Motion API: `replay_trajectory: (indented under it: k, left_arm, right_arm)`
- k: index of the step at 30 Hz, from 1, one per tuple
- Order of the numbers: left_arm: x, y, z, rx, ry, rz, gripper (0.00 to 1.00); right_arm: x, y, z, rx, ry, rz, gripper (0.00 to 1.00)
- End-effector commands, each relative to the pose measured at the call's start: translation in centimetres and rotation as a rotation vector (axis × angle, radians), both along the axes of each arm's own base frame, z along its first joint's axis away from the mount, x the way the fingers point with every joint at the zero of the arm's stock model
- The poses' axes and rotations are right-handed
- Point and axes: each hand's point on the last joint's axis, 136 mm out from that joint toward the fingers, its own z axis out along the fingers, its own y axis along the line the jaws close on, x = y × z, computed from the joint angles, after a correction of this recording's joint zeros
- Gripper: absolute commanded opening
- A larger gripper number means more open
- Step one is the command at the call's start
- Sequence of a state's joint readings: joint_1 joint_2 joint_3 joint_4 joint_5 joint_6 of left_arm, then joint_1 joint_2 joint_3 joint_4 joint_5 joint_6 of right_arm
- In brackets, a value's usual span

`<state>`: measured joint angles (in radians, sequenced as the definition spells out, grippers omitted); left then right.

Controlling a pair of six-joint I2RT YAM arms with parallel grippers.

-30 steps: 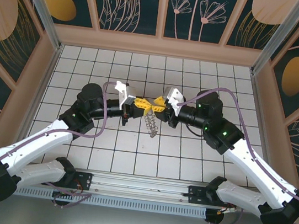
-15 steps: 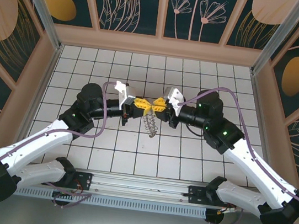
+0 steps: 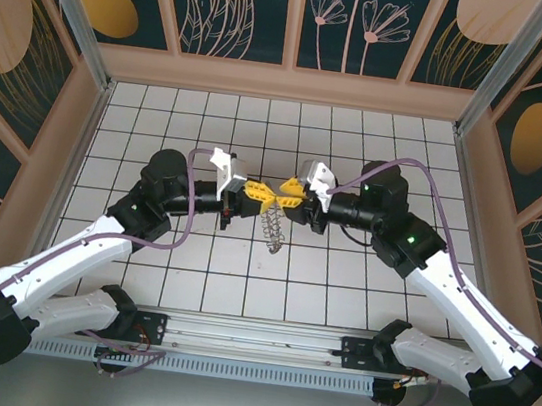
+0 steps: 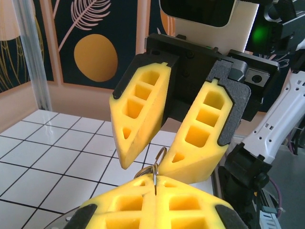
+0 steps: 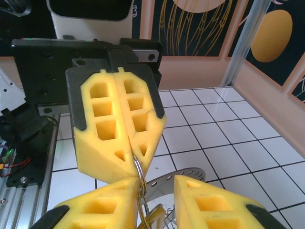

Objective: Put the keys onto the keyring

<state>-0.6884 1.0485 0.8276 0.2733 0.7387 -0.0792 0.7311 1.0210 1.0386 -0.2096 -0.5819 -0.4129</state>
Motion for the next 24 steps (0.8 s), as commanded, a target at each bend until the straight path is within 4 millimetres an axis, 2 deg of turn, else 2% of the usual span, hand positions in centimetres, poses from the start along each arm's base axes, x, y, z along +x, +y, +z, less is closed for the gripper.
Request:
replay_trajectory:
  k: [1,5,8,13,18,24]
  left_arm:
    - [-2.4,-0.4,4.6,-0.087,-0.138,-0.115,0.00]
    - [-2.4,-0.4,4.5,-0.082,-0.135,-0.119,0.00]
    - [-2.6,-0.3,4.8,-0.086,-0.139,-0.119,0.00]
    - [-2.6,-0.1,4.9,-0.087,-0.143,-0.101,0.00]
    - [-2.4,0.0,5.2,-0.095,-0.145,-0.090,0.00]
    - [-2.4,0.0,5.4,-0.104,-0.147,-0.087,0.00]
  right_arm:
    - [-0.7,-0.5,-2.1,-0.062,0.029,0.038,0.23]
    - [-0.7,-0.6,-2.4,-0.077,0.034,0.041,0.14]
    - [-0.6,-0.7,-2.6,-0.087,0.039,0.036,0.14]
    - [-0.7,-0.9,-3.1,-0.093,0.054,0.030,0.21]
    - [-0.9,-1.0,-3.0,-0.068,0.057,0.024,0.21]
    - [-0.7,-1.2,-2.7,-0.054,0.039,0.004,0.13]
